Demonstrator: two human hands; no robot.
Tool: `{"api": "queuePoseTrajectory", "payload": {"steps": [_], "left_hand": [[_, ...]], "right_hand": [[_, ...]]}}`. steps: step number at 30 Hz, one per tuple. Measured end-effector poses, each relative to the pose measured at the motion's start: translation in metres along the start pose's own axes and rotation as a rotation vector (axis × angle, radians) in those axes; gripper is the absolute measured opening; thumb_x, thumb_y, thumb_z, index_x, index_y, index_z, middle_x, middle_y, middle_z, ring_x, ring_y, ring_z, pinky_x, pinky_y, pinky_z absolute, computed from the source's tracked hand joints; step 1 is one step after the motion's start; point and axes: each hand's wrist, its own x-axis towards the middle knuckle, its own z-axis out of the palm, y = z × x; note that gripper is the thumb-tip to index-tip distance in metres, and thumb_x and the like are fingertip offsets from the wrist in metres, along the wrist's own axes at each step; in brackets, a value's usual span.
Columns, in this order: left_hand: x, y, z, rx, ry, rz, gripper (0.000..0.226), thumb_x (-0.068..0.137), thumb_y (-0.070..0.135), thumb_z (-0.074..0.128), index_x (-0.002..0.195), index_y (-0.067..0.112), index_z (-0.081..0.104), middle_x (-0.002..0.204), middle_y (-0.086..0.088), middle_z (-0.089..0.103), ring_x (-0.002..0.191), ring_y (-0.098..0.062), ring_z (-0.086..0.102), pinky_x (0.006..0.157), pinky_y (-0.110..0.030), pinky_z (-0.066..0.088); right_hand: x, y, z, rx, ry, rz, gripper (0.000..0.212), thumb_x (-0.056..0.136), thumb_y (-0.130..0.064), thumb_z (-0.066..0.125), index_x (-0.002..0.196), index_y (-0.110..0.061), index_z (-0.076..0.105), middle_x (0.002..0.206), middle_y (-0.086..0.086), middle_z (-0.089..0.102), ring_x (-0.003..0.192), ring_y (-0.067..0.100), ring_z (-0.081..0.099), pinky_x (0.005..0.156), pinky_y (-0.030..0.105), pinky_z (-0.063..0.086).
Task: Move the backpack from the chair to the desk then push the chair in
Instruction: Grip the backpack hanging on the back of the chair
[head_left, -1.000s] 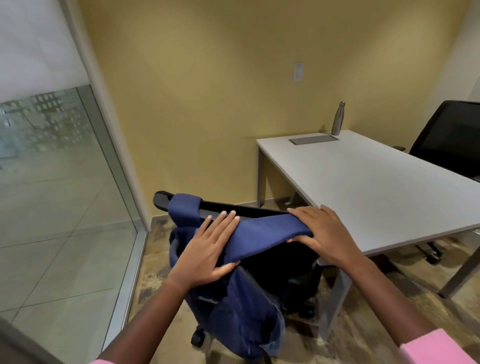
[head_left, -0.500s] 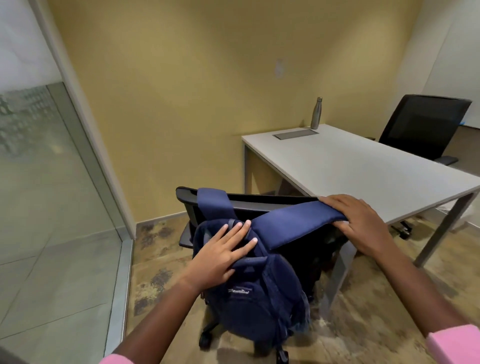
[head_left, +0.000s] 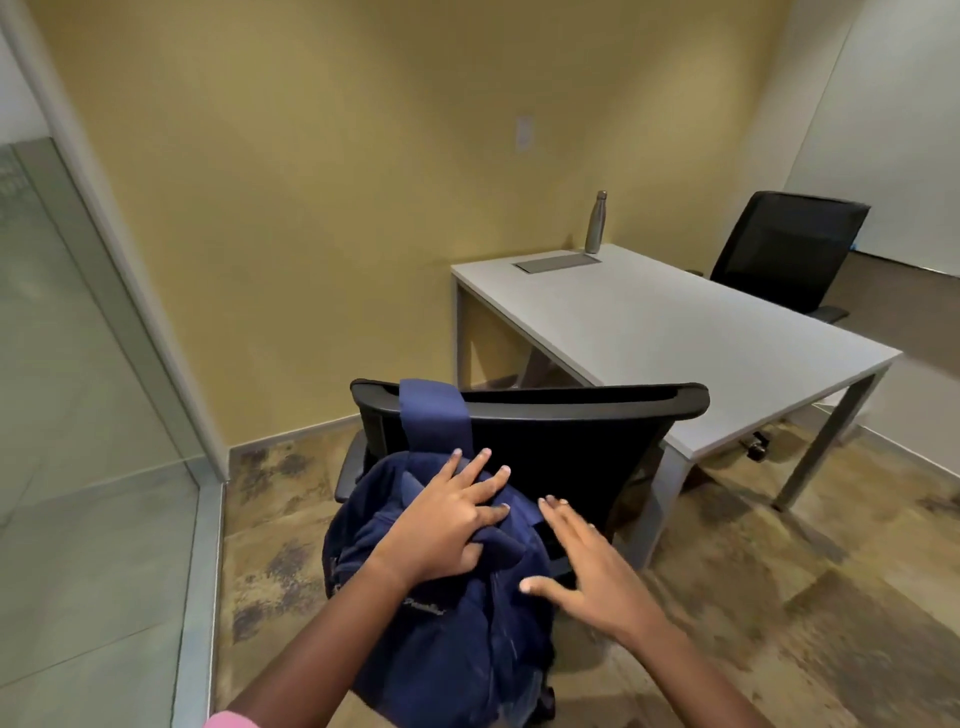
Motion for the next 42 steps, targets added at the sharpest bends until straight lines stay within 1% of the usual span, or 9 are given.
{"api": "queuePoseTrajectory", "payload": {"steps": [4,8,12,19,27,31,35,38,42], "left_hand": [[0.000,0.003,-0.001,-0.032,0.005,0.022,0.052,0.081,0.017,0.048,0.133,0.015,0.048,0.154,-0.008,0.027,0.146,-0.034,0.001,0.117,-0.050,-0.008],[0.002,0.009,0.001,-0.035,0.131,0.052,0.046,0.068,0.009,0.060,0.114,0.009,0.064,0.134,-0.016,0.055,0.133,-0.053,0.027,0.107,-0.069,0.011],[0.009,0.010,-0.002,0.018,0.239,0.067,0.044,0.072,0.022,0.065,0.116,0.014,0.064,0.126,-0.010,0.063,0.130,-0.042,0.041,0.106,-0.059,0.019],[0.023,-0.029,-0.039,-0.326,0.560,-0.200,0.046,0.093,0.022,0.042,0.138,0.011,0.039,0.127,-0.013,0.056,0.123,-0.018,0.040,0.108,-0.023,0.022],[0.066,-0.048,-0.055,-0.469,0.111,-0.162,0.039,0.099,0.033,0.031,0.132,0.023,0.049,0.141,-0.001,0.050,0.126,-0.014,0.043,0.087,-0.004,0.019],[0.094,-0.048,-0.058,-0.585,-0.067,-0.172,0.040,0.097,0.042,0.032,0.130,0.027,0.049,0.141,0.001,0.050,0.126,-0.016,0.044,0.096,-0.017,0.026],[0.109,-0.051,-0.059,-0.698,-0.140,-0.167,0.040,0.097,0.044,0.029,0.124,0.024,0.051,0.133,-0.006,0.054,0.120,-0.022,0.048,0.101,-0.032,0.033],[0.114,-0.056,-0.058,-0.733,-0.151,-0.132,0.039,0.098,0.041,0.028,0.120,0.021,0.053,0.127,-0.006,0.056,0.116,-0.021,0.049,0.101,-0.033,0.033],[0.114,-0.063,-0.052,-0.819,-0.046,-0.064,0.030,0.098,0.035,0.037,0.111,0.018,0.058,0.107,0.002,0.057,0.103,-0.015,0.052,0.096,-0.031,0.038]], "right_hand": [[0.025,-0.029,0.022,0.147,0.090,0.025,0.108,0.066,-0.066,0.061,0.147,-0.020,0.006,0.156,-0.005,0.014,0.143,0.008,0.004,0.118,0.038,0.010],[0.030,-0.025,0.028,0.272,0.301,0.065,0.066,0.075,-0.026,0.068,0.135,-0.016,0.041,0.134,0.002,0.055,0.122,0.020,0.052,0.095,0.024,0.041],[0.036,-0.013,0.020,0.317,0.401,0.165,0.037,0.074,-0.008,0.067,0.110,-0.015,0.063,0.096,0.008,0.074,0.092,0.028,0.067,0.073,0.028,0.046],[0.038,0.023,0.000,0.398,0.378,0.295,0.024,0.071,-0.018,0.072,0.095,-0.018,0.070,0.085,0.009,0.075,0.085,0.030,0.068,0.066,0.030,0.045],[0.019,0.045,-0.009,0.458,0.357,0.410,0.022,0.074,-0.017,0.071,0.096,-0.019,0.068,0.088,0.014,0.073,0.088,0.035,0.066,0.073,0.040,0.050],[0.009,0.052,-0.014,0.456,0.340,0.449,0.024,0.077,-0.012,0.069,0.101,-0.012,0.067,0.090,0.017,0.069,0.091,0.034,0.064,0.077,0.039,0.047],[0.002,0.056,-0.016,0.478,0.407,0.560,0.018,0.081,-0.008,0.063,0.097,-0.016,0.065,0.090,0.019,0.066,0.093,0.037,0.061,0.083,0.044,0.047],[0.003,0.058,-0.010,0.487,0.386,0.682,0.020,0.086,0.012,0.046,0.102,0.007,0.058,0.093,0.027,0.055,0.106,0.051,0.052,0.094,0.049,0.036],[0.000,0.044,-0.012,0.451,0.452,0.728,0.019,0.088,0.002,0.050,0.099,0.011,0.062,0.104,0.034,0.063,0.103,0.042,0.058,0.084,0.039,0.038]]}}
